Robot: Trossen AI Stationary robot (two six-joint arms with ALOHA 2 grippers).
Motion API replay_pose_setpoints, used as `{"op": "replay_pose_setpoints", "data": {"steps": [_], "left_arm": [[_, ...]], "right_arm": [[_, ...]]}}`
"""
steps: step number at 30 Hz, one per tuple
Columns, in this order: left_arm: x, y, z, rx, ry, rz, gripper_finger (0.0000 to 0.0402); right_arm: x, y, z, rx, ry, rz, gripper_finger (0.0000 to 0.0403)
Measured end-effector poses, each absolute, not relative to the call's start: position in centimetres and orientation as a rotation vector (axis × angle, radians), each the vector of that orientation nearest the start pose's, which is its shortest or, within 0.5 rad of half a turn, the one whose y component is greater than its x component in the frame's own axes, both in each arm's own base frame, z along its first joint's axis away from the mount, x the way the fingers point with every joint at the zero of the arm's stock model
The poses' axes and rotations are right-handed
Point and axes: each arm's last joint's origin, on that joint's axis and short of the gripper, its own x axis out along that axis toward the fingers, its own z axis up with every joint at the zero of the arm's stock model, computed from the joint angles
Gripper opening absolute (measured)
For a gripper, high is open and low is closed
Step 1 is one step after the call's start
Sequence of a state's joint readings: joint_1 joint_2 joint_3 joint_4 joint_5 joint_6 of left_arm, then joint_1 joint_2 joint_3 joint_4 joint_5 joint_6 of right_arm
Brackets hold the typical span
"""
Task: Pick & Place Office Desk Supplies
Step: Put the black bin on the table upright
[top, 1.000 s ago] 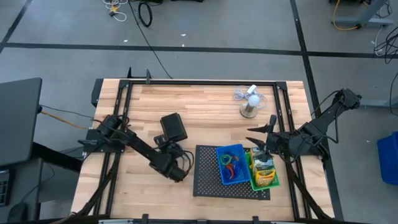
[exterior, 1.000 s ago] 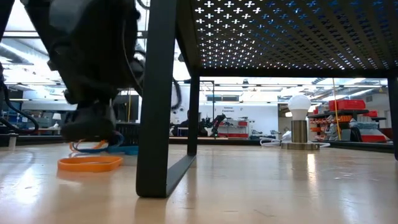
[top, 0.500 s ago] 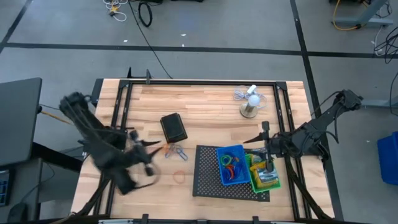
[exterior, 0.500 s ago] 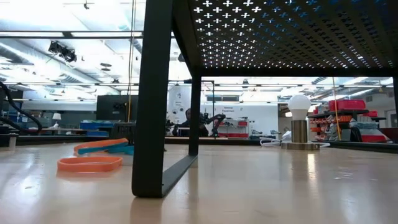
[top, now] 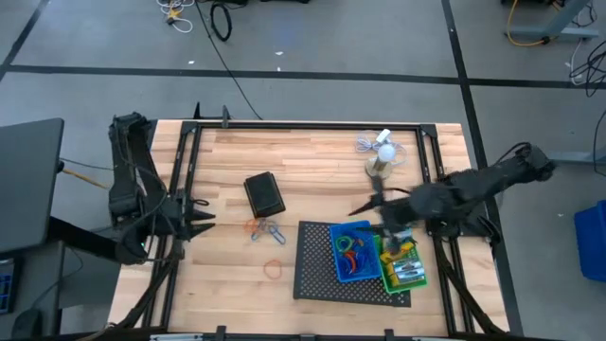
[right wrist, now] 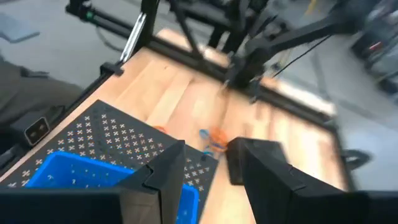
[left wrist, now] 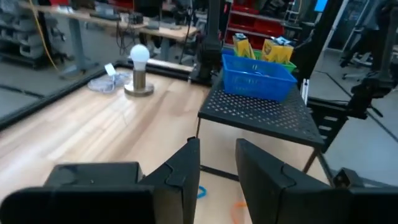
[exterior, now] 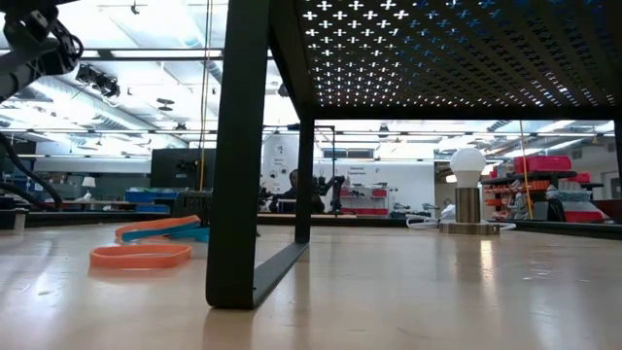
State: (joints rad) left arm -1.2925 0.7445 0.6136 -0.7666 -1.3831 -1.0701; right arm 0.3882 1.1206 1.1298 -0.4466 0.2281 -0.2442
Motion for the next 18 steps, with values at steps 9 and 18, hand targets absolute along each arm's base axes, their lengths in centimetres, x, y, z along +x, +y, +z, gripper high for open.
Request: {"op": "replay_pose_setpoints", "data": {"steps": [9,18], "left_arm": [[6.1,-11.3,24.8,-0.133,0.239,0.065,0.011],[6.8,-14.3,26.2,0.094,0.201,-0.112,0.011]], "right_arm": [[28.6,6.2,34.5,-0.332,0.445,0.246,0.016],[26.7,7.5,37.7,-0.188,0.245,0.377,0.016]]}}
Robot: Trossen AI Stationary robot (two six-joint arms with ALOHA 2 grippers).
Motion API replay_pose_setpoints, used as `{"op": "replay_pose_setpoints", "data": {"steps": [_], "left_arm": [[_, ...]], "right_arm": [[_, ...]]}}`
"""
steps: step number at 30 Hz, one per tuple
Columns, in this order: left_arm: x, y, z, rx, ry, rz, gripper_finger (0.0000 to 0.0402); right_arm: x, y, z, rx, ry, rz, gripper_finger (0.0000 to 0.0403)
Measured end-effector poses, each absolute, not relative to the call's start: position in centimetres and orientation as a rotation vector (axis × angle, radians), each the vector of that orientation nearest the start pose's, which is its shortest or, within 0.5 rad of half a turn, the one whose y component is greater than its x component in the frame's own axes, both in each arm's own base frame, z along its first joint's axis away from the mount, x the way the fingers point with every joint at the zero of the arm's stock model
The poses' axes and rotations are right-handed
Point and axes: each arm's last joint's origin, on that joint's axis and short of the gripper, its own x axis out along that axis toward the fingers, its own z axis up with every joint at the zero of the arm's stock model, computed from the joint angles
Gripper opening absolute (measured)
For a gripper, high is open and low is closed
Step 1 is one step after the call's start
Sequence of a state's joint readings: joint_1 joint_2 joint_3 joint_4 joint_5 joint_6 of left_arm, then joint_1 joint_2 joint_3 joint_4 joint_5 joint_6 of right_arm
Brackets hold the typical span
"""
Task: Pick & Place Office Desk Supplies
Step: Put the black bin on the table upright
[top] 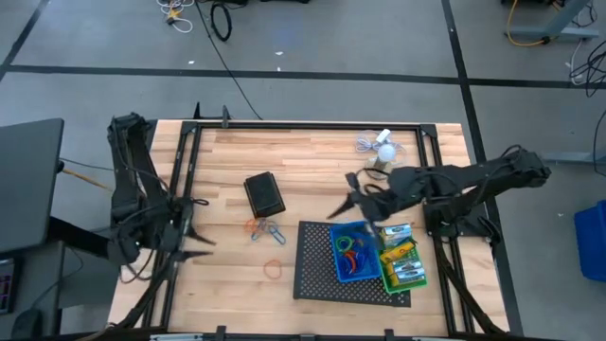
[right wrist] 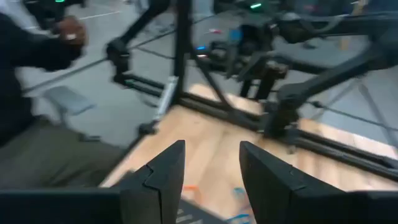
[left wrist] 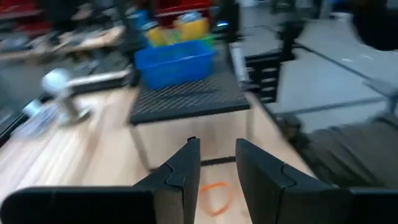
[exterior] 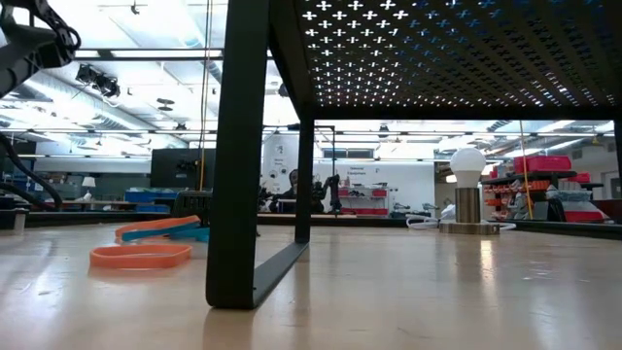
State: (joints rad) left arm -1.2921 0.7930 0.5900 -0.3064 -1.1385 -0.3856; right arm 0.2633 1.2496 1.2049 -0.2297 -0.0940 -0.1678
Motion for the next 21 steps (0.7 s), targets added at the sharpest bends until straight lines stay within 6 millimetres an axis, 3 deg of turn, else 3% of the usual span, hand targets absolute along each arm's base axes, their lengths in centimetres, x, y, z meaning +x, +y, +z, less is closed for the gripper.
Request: {"op": "replay_pose_setpoints", "data": {"steps": [3,7,11,14,17,21], "left_arm": [[7.3,-15.2,26.6,0.144,0.175,-0.164,0.011],[8.3,-15.3,24.7,0.23,0.163,-0.161,0.0109],[9.3,-14.3,22.4,0.175,0.092,-0.178,0.0109],[9.9,-13.0,21.5,0.113,-0.059,-0.23,0.0109],[10.1,-11.1,20.7,0.113,-0.205,-0.238,0.0109],[10.3,-8.6,19.7,0.095,-0.291,-0.158,0.0108]], "right_arm": [[24.7,8.0,38.2,-0.181,0.281,0.427,0.016],[21.6,7.7,39.8,-0.18,0.248,0.454,0.016],[17.8,6.8,41.6,-0.214,0.162,0.475,0.016],[15.1,5.9,42.4,-0.215,0.097,0.471,0.016],[13.0,5.0,40.9,-0.219,0.041,0.454,0.016],[11.3,3.8,36.3,-0.196,-0.018,0.402,0.016]]}}
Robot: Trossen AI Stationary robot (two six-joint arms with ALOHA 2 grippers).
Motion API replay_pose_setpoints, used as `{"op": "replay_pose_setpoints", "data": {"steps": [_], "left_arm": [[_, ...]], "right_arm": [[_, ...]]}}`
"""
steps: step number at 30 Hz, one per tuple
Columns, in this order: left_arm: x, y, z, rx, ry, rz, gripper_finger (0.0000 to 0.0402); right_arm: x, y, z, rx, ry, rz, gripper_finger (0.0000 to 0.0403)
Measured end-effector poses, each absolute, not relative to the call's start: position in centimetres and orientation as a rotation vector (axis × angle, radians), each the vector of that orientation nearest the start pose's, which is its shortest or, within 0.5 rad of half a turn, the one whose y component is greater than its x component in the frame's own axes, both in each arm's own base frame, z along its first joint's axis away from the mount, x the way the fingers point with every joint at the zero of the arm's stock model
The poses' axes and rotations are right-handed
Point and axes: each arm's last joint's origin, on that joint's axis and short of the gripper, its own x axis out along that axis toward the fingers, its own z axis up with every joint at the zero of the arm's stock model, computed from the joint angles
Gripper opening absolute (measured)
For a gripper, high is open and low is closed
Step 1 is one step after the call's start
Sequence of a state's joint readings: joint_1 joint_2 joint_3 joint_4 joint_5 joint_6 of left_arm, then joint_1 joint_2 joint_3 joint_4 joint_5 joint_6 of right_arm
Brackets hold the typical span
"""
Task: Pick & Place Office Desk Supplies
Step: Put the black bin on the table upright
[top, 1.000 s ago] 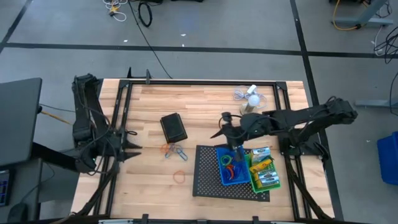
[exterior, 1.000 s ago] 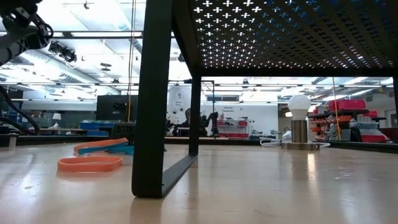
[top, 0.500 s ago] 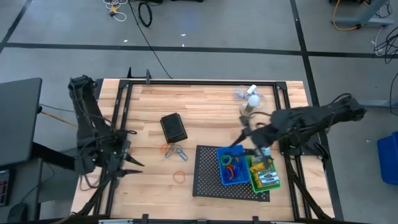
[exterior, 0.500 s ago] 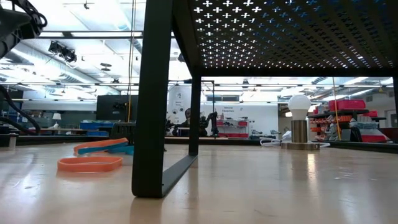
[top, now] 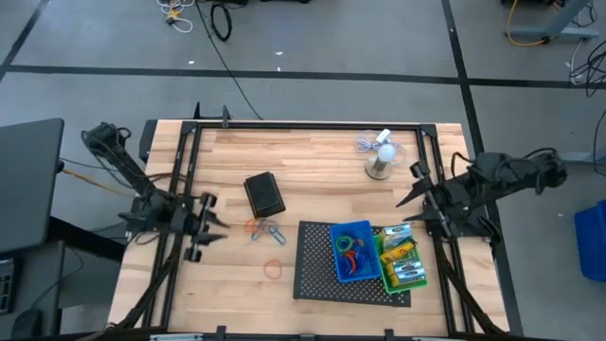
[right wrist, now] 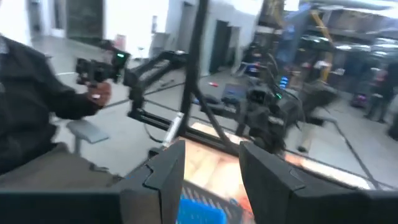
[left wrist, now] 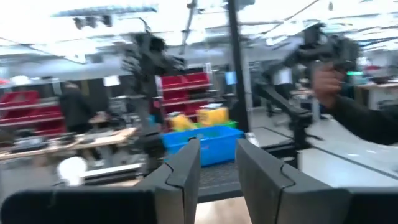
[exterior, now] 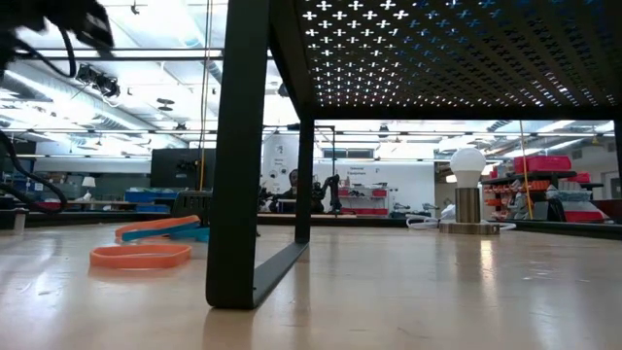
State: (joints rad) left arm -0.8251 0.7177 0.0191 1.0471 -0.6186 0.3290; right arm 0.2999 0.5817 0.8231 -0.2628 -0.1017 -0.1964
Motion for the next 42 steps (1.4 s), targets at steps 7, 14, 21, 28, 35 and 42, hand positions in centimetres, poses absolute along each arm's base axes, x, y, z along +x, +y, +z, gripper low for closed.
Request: {"op": "replay_pose_setpoints", "data": {"steps": [7,14,21,28,35,42], "left_arm": [[11.4,-6.1,20.1,0.109,-0.271,0.028,0.0069],[12.9,-3.5,19.3,0.044,-0.146,0.212,0.0041],[14.3,-1.6,18.1,-0.006,-0.032,0.228,0.0059],[16.7,-0.1,18.8,0.028,0.197,0.292,0.0099],[19.6,0.6,19.3,0.047,0.441,0.345,0.0169],[23.1,1.6,19.5,0.054,0.628,0.398,0.0231]], "right_arm": [[8.0,1.7,30.0,-0.174,-0.161,0.163,0.016],[6.2,0.8,27.6,-0.125,-0.186,0.024,0.016],[7.2,0.4,25.8,-0.039,-0.068,-0.146,0.016],[7.5,0.3,25.7,-0.04,-0.045,-0.226,0.016],[7.7,0.3,25.6,-0.018,-0.034,-0.225,0.016],[7.7,0.3,25.6,-0.027,-0.03,-0.225,0.016]]}}
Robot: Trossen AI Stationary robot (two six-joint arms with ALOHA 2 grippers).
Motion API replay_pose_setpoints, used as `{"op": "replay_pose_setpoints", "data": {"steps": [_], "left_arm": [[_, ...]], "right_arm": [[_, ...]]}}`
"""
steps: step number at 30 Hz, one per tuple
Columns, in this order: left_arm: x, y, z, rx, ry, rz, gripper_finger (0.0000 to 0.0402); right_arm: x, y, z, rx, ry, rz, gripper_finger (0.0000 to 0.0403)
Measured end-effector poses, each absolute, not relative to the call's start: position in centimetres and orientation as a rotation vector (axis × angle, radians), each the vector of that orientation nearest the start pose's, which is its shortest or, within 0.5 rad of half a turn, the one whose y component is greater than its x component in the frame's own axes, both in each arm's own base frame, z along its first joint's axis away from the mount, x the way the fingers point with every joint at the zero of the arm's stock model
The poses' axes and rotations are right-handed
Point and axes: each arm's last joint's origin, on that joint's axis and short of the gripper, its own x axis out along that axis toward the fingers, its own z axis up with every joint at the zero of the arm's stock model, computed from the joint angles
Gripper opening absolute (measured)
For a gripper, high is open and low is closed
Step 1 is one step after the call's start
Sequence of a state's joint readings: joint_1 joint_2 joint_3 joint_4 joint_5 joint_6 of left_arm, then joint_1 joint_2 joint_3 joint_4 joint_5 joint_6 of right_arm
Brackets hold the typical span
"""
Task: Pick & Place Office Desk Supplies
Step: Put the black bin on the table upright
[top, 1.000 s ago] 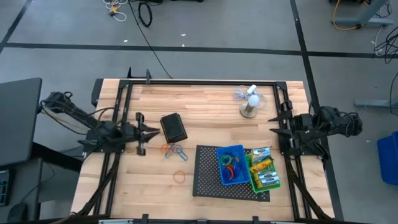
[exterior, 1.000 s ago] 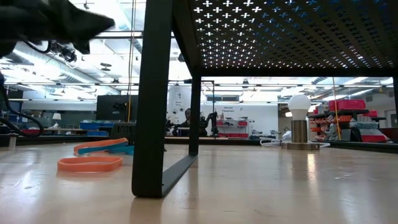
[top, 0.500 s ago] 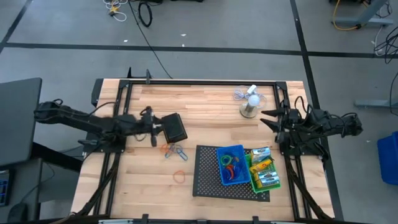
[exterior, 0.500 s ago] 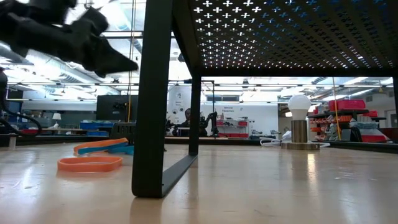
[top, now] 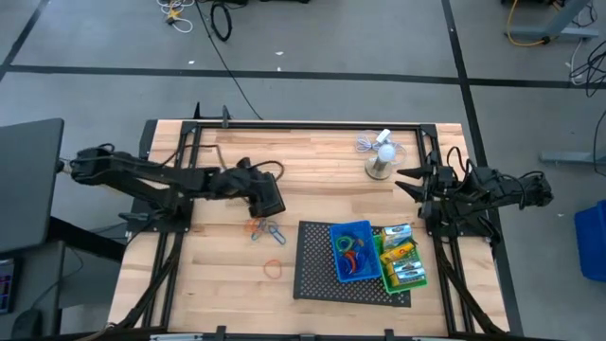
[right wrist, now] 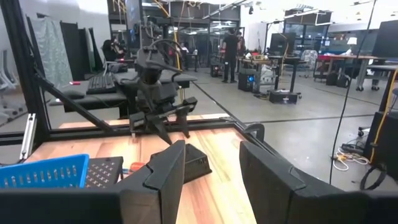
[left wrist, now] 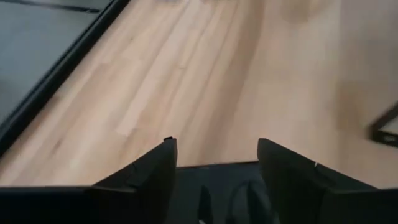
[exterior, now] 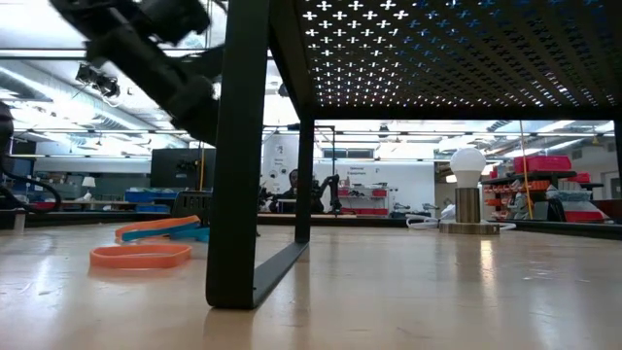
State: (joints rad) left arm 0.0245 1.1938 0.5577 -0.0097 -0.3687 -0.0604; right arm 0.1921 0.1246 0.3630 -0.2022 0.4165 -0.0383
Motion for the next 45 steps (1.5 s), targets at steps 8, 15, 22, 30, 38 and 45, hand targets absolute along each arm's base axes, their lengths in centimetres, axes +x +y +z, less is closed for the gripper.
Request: {"op": "replay_pose_setpoints", "data": {"steps": [8,15,22,30,38,45], "left_arm": [[26.7,3.5,18.9,0.141,0.781,0.492,0.0234],[27.7,4.6,18.4,0.132,0.82,0.511,0.0185],[26.8,5.3,17.6,0.002,0.923,0.47,0.009],[25.7,4.2,17.0,-0.093,1.056,0.476,0.0009],[24.6,0.1,16.5,-0.184,1.197,0.366,0.0008],[22.5,-3.6,16.7,-0.31,1.343,0.344,0.0007]], "right_arm": [[7.7,0.3,25.5,-0.035,-0.018,-0.225,0.016],[7.7,0.3,25.5,-0.035,-0.016,-0.225,0.016],[7.7,0.3,25.5,-0.034,-0.017,-0.225,0.016],[7.7,0.3,25.5,-0.034,-0.019,-0.225,0.016],[7.7,0.3,25.5,-0.052,-0.017,-0.225,0.016],[7.7,0.3,25.5,-0.053,-0.018,-0.225,0.016]]}}
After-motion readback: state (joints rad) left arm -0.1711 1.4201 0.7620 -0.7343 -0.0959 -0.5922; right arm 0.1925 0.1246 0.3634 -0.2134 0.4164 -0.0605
